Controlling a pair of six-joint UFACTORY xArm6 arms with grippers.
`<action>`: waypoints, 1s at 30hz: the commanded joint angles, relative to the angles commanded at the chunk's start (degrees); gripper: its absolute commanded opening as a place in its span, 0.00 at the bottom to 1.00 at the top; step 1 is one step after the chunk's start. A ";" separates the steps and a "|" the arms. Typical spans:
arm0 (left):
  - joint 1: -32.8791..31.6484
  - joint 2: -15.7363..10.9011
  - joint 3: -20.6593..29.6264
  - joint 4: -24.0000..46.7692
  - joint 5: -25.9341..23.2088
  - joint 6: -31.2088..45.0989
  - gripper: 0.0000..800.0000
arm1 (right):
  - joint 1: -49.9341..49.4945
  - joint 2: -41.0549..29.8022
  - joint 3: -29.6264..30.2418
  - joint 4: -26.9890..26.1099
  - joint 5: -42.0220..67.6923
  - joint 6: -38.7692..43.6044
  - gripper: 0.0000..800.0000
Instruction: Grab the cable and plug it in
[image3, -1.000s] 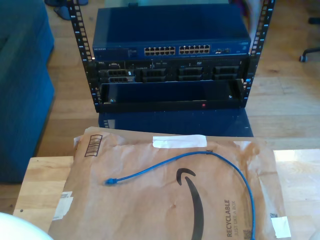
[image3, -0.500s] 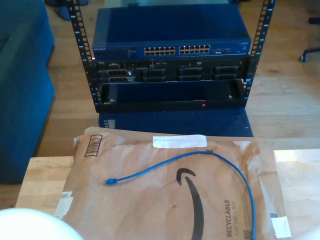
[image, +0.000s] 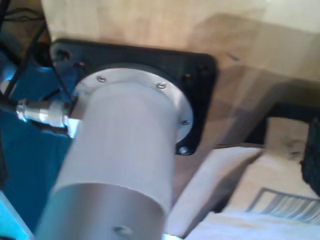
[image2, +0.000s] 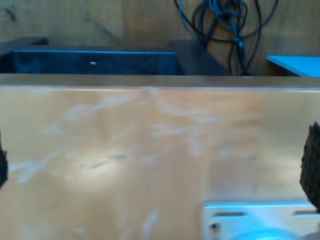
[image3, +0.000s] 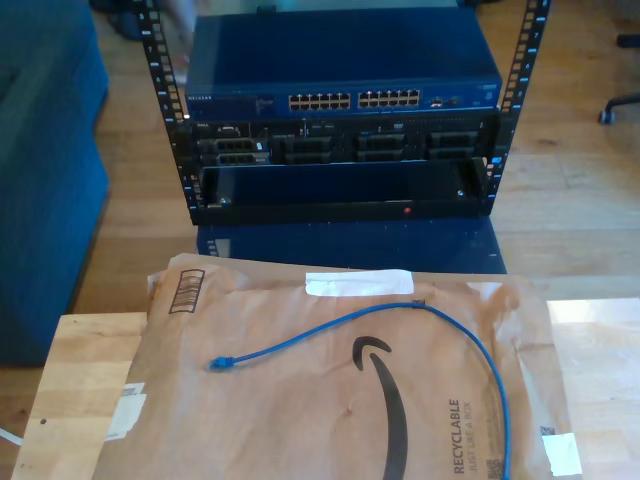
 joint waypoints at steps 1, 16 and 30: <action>-3.60 0.44 -0.18 -0.97 0.00 -3.60 1.00 | 3.96 1.58 -1.32 -0.09 0.00 4.75 0.99; -27.69 4.13 -8.44 -17.41 -0.53 -35.16 1.00 | 61.98 9.14 -12.57 0.00 0.00 55.38 0.99; -34.20 7.38 -8.26 -27.43 -0.70 -40.97 1.00 | 86.86 38.42 -30.86 3.16 -15.21 75.96 0.99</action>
